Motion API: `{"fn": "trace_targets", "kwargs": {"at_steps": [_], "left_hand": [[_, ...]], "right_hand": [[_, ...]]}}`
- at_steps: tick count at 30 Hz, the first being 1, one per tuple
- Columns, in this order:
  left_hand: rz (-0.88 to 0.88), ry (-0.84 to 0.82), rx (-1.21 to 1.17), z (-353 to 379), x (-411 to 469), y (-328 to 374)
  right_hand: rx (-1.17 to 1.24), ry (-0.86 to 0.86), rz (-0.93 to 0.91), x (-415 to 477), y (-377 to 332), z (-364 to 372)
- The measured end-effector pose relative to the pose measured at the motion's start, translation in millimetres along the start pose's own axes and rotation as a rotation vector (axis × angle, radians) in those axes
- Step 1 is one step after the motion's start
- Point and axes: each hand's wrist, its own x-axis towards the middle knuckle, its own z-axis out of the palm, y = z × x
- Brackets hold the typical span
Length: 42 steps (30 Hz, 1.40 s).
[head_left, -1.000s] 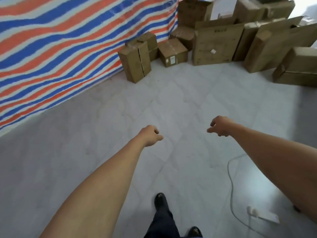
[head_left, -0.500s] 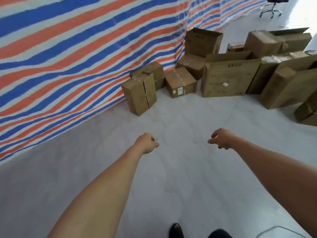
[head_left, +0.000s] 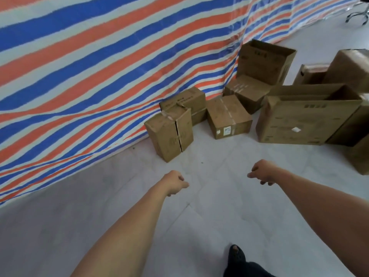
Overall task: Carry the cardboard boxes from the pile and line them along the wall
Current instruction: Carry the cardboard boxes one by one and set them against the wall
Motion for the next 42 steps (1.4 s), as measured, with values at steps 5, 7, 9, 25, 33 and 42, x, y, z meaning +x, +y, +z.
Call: {"fn": "trace_targets", "kwargs": {"at_steps": [5, 7, 9, 25, 33, 42], "left_hand": [[0.023, 0.093, -0.126, -65.5, 79.4, 39.0], [-0.018, 0.089, -0.154, -88.5, 109.4, 36.8], [-0.081, 0.076, -0.197, -114.9, 152.1, 24.9], [-0.312, 0.027, -0.376, -301.1, 436.3, -4.5], [-0.586, 0.048, -0.844, -292.9, 567.4, 7.4], [-0.977, 0.102, -1.518, -249.5, 747.3, 15.1]], "right_hand": [[-0.09, 0.025, -0.078, 97.6, -94.8, -72.7], [-0.135, 0.011, -0.129, 133.5, -135.1, -87.1], [-0.171, -0.022, -0.175, 177.4, -179.5, -96.1], [-0.325, -0.22, -0.207, 462.9, -416.0, -123.4], [-0.607, -0.253, -0.396, 654.3, -509.8, -106.7], [-0.775, -0.097, -0.724, 824.5, -619.9, -47.7]]}}
